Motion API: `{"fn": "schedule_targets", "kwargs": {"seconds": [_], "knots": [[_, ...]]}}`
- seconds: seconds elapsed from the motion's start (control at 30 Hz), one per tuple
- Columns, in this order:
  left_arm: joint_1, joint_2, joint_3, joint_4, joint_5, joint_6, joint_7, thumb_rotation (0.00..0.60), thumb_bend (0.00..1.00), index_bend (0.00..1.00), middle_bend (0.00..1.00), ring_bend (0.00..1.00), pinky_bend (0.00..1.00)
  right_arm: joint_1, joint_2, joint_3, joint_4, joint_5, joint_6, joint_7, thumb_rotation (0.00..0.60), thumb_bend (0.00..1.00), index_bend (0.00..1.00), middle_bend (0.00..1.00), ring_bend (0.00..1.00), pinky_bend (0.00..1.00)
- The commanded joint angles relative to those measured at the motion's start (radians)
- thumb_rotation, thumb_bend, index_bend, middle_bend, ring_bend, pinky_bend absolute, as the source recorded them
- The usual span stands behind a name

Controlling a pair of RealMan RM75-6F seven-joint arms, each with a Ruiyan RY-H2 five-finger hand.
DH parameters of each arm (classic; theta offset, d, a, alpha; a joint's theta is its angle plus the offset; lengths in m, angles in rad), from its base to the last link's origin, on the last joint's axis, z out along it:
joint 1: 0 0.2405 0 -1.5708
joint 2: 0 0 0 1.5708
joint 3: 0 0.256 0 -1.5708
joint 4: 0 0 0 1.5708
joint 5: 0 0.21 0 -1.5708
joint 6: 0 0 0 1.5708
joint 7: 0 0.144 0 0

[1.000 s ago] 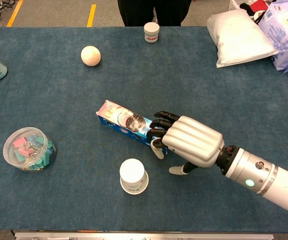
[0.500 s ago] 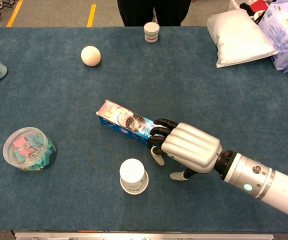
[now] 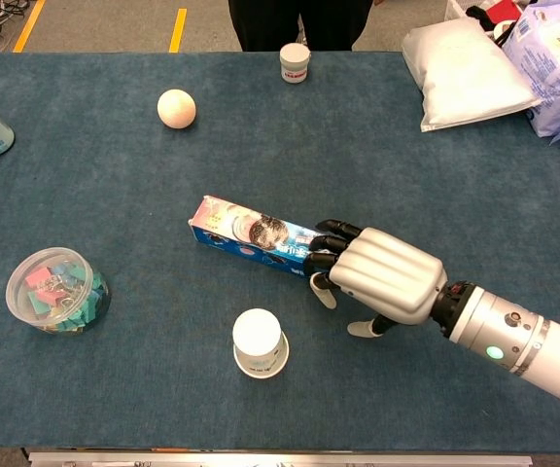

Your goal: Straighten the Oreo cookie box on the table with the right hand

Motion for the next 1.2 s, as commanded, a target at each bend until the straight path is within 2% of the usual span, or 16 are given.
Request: {"fn": "schedule_targets", "kwargs": {"seconds": [0.03,0.5,0.67,0.83,1.2], "knots": [[0.0,0.0,0.0,0.001,-0.001,-0.001,0.001,0.6,0.28,0.68,0.56,0.38,0.5,-0.001,0.013,0.005,-0.003,0.005,0.004,-0.006,0.6,0.0,0.57,0.33,0.18,0.1],[-0.001,-0.004,0.0,0.002,-0.002,-0.004,0.01,0.6,0.28,0.68,0.56,0.38,0.5,-0.014,0.072,0.043,0.017,0.063,0.02,-0.029,0.6,0.0,0.57,0.33,0.18,0.11],[0.0,-0.005,0.002,0.004,0.0,-0.005,0.012,0.6,0.28,0.68,0.56,0.38,0.5,-0.019,0.07,0.046,0.013,0.064,0.037,0.003,0.6,0.0,0.57,0.33,0.18,0.1],[-0.002,-0.004,0.0,0.003,-0.002,-0.006,0.011,0.6,0.28,0.68,0.56,0.38,0.5,-0.036,0.042,0.061,0.012,0.068,0.075,0.012,0.6,0.0,0.57,0.33,0.18,0.11],[-0.001,-0.003,0.002,0.003,0.0,-0.006,0.005,0.6,0.28,0.68,0.56,0.38,0.5,-0.087,-0.095,0.137,0.066,0.153,0.157,-0.018,0.6,0.0,0.57,0.33,0.18,0.11]]}}
